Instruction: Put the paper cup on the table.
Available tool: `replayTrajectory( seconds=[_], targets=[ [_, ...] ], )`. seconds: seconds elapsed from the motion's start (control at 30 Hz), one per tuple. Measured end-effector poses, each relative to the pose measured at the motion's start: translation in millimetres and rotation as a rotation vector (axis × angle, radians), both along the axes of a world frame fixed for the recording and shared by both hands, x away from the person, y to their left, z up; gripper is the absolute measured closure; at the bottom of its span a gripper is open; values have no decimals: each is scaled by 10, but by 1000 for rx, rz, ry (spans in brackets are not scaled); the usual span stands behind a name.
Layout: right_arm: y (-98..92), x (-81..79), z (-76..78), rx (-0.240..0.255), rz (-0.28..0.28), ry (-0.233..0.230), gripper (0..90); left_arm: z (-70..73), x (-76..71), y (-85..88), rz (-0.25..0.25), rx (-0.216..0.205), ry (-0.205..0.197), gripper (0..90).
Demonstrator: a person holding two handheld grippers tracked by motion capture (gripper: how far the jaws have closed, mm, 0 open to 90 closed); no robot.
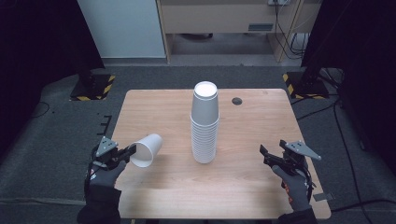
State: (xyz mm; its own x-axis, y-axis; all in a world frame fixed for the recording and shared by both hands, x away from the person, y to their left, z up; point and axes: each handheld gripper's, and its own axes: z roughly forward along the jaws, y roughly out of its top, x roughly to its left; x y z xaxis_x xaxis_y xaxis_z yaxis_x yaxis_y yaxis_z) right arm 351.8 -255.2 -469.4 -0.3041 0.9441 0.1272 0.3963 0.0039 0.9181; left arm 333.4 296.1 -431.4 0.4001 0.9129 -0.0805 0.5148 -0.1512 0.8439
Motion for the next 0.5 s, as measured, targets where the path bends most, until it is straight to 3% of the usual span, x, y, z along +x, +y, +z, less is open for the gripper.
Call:
replayTrajectory(
  seconds=[0.27, 0.5],
  targets=[
    [22, 6, -5, -13, 3, 4, 150, 122, 95, 8, -7, 68, 70, 856],
    [37, 10, -10, -18, 6, 6, 150, 201, 181, 37, -28, 114, 179, 856]
  ],
)
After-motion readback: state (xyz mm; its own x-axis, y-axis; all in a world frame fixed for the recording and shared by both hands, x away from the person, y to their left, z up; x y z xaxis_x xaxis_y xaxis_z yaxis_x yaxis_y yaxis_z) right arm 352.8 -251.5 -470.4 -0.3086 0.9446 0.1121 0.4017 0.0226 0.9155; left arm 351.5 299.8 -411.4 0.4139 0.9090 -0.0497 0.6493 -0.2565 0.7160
